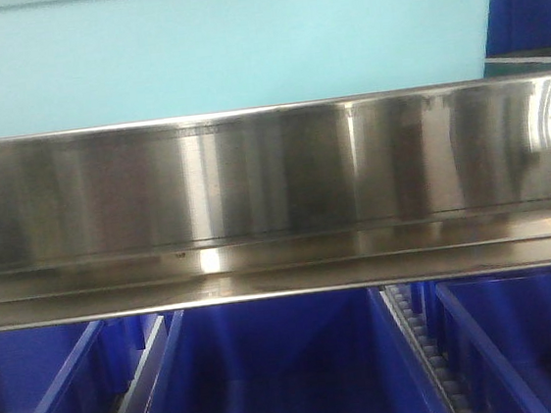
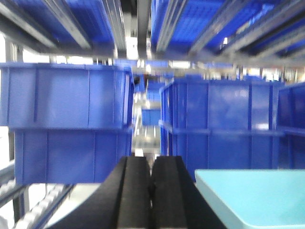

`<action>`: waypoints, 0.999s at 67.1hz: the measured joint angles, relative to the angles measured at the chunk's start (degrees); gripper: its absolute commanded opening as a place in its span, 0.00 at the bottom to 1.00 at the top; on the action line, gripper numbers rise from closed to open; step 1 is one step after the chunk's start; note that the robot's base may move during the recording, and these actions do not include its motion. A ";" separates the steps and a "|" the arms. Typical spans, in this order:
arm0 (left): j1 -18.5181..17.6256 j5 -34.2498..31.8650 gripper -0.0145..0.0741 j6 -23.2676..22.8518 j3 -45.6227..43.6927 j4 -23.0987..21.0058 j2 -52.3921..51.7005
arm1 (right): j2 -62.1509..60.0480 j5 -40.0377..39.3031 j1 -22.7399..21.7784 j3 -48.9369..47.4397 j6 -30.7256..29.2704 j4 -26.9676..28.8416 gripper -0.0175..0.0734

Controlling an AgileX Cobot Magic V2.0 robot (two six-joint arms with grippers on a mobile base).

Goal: Move two blue bins to right shelf middle

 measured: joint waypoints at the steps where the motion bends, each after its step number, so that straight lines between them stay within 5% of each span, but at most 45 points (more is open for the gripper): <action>1: 0.00 0.78 0.28 0.00 -1.17 0.00 0.69 | 0.63 0.42 0.00 -1.05 0.00 0.00 0.14; 9: 0.00 5.16 0.56 0.00 -6.48 0.23 6.97 | 5.76 2.60 0.00 -5.73 0.00 0.11 0.45; 19: 0.00 5.75 0.74 0.00 -9.42 0.23 13.59 | 10.28 3.09 0.00 -7.99 0.00 0.19 0.83; 39: -8.67 12.54 0.77 0.00 -19.97 -0.48 25.67 | 20.97 8.23 1.99 -14.20 -0.04 3.00 0.82; 51: -12.29 20.65 0.77 0.00 -31.02 -0.93 37.09 | 32.58 15.46 10.34 -25.30 -1.76 3.37 0.82; 67: -12.74 37.38 0.77 0.00 -48.53 -3.83 53.95 | 52.48 31.40 18.62 -43.80 -2.08 3.81 0.82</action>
